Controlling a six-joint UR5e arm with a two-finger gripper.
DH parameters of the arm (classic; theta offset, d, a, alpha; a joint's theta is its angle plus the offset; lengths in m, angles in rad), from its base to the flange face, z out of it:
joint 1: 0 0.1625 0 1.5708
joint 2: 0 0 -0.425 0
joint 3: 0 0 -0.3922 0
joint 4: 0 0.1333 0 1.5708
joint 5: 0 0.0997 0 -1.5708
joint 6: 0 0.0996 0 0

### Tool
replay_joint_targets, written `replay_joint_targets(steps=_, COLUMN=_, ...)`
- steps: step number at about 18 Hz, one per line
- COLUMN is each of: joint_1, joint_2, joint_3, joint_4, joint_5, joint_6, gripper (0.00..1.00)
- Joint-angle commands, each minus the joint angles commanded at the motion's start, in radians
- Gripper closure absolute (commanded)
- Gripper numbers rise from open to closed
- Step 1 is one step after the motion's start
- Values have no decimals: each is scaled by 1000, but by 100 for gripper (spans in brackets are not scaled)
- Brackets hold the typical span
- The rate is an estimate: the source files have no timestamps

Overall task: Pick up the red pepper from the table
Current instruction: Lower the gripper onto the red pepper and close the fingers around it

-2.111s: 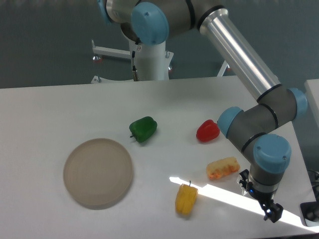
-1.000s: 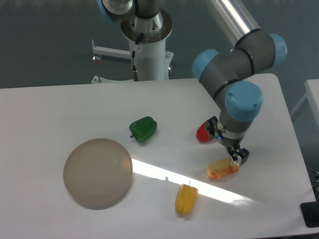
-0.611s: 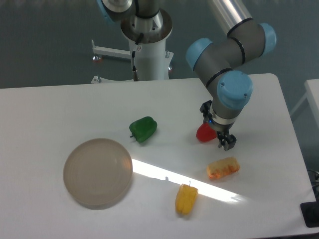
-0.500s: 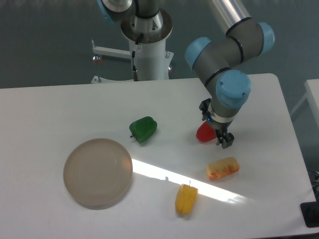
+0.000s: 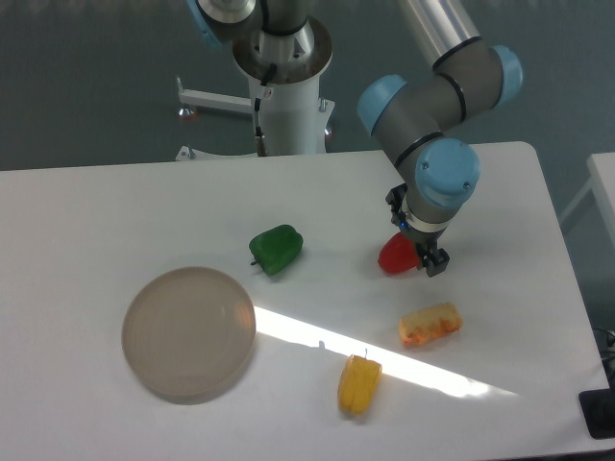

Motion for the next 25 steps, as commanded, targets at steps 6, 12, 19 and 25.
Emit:
replay_joint_targets(steps=6, joint_1=3, joint_2=-3, joint_3=-12, joint_4=3, joint_5=0, joint_6=-3, gripper=0)
replay_joint_targets(steps=12, joint_1=15, joint_2=-6, joint_3=-51, joint_4=69, joint_5=-2, joint_6=11, gripper=0)
replay_joint_targets(steps=19, joint_1=15, joint_2=-12, joint_3=-64, joint_4=71, joint_5=0, joint_6=-3, gripper=0)
replay_joint_targets(steps=25, joint_1=14, joint_2=-17, joint_3=-90, joint_4=127, joint_5=0, joint_6=0, gripper=0)
